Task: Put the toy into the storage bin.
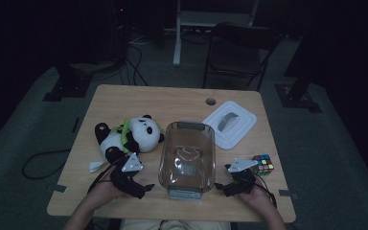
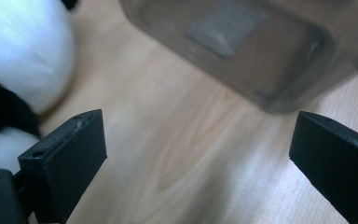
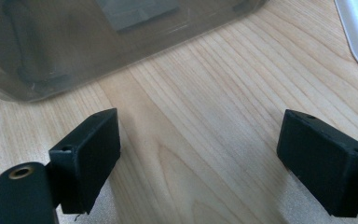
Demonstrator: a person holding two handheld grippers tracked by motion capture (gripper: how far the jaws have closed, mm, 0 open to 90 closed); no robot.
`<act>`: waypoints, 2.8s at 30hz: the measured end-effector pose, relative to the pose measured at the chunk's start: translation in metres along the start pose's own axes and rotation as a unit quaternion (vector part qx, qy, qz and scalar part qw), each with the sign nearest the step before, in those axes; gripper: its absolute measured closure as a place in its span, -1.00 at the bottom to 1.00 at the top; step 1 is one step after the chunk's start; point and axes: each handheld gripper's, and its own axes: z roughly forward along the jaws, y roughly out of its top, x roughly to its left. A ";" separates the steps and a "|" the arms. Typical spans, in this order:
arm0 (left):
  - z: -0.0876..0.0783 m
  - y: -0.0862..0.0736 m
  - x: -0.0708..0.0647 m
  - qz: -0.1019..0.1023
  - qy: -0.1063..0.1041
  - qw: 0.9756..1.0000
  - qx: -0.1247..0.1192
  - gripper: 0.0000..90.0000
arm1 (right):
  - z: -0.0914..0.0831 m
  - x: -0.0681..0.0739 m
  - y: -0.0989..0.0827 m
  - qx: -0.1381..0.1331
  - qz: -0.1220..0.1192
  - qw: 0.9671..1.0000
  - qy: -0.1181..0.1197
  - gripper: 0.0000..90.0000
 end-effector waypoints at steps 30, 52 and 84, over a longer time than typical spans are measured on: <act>-0.045 0.049 0.119 -0.068 0.088 0.993 -0.028 -0.85 | 0.000 0.000 0.000 0.000 0.004 1.000 -0.003 -0.72; -0.005 0.027 0.138 -0.098 0.064 0.991 0.064 -0.13 | 0.000 -0.001 0.000 0.000 0.005 1.000 -0.006 -0.72; -0.050 0.033 0.149 -0.201 0.096 0.974 -0.026 0.52 | 0.032 0.035 0.039 -0.041 0.018 0.999 -0.014 -0.73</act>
